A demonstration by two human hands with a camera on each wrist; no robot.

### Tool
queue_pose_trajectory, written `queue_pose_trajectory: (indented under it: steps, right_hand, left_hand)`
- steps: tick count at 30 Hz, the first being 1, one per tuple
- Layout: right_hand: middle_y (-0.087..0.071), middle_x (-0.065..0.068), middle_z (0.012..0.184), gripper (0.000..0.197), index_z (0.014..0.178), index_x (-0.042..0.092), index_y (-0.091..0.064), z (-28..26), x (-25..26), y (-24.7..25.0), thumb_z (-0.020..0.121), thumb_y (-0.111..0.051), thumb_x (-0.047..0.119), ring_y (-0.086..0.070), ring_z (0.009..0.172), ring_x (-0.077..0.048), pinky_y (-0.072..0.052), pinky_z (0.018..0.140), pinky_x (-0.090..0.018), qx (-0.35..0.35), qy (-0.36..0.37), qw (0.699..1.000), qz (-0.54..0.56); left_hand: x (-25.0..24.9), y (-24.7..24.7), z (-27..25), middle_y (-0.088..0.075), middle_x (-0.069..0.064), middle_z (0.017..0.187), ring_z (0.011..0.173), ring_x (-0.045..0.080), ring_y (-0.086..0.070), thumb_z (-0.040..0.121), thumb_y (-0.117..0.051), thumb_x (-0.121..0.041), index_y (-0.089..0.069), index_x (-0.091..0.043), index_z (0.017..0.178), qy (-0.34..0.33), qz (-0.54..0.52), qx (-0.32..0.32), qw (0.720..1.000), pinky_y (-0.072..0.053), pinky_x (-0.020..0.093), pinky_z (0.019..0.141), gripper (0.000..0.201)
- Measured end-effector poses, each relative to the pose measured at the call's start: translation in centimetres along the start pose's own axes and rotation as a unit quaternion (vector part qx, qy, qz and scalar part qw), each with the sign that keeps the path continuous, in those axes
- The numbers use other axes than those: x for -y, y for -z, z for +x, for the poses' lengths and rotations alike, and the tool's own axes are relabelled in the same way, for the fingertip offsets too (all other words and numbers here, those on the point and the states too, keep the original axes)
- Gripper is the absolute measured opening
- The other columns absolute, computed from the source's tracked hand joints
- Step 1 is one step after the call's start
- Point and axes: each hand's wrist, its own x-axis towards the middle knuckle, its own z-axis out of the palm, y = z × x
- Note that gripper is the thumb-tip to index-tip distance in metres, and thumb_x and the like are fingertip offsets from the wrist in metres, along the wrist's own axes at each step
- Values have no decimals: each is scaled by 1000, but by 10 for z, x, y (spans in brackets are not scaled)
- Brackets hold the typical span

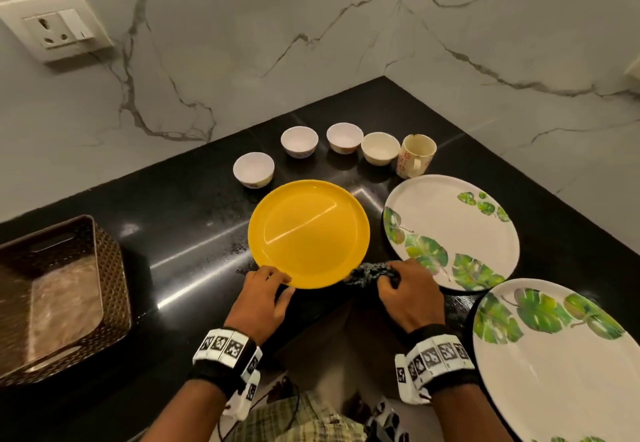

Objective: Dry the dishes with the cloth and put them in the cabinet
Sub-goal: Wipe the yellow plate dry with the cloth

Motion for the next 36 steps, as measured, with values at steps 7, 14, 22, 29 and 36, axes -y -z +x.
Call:
queue_pose_trajectory:
  steps: [7,14,22,29,36]
  right_hand:
    - [-65,-5,84,27,84,15,-63,4,26,19,84,-51,39,-60,79,-24,-42,67,-34,-107,-79,955,265]
    - [-72,8,105,19,113,26,-68,-2,42,20,99,-58,17,-67,99,-9,-57,88,-37,-65,-72,931,351]
    - [-66,8,129,46,142,26,-57,0,69,19,99,-61,11,-65,113,-10,-55,101,-39,-159,79,944,279]
    - [-51,-5,152,55,149,21,-50,-26,108,-2,98,-62,35,-44,132,-31,-38,114,-47,-112,355,925,79]
    - [-53,12,149,44,140,33,-59,-32,87,9,96,-61,30,-56,115,-33,-47,94,-47,-189,438,877,-53]
  left_hand:
    - [7,13,19,-60,4,109,79,12,-64,88,-78,-33,-45,-15,128,249,-207,-108,940,-50,32,73,55]
    - [-2,33,35,-59,3,88,89,31,-59,98,-58,-19,-46,-10,112,292,-235,-111,920,-39,35,67,20]
    - [-49,72,5,-68,0,99,86,12,-64,107,-34,-46,-57,-11,120,110,-426,-272,856,-53,34,78,44]
    - [-105,90,10,-78,-4,92,91,17,-73,94,-38,-61,-70,-24,94,112,-555,-233,791,-57,40,85,49]
    - [-109,86,16,-72,-3,80,86,23,-68,89,-46,-66,-64,-20,86,147,-579,-242,764,-53,38,81,49]
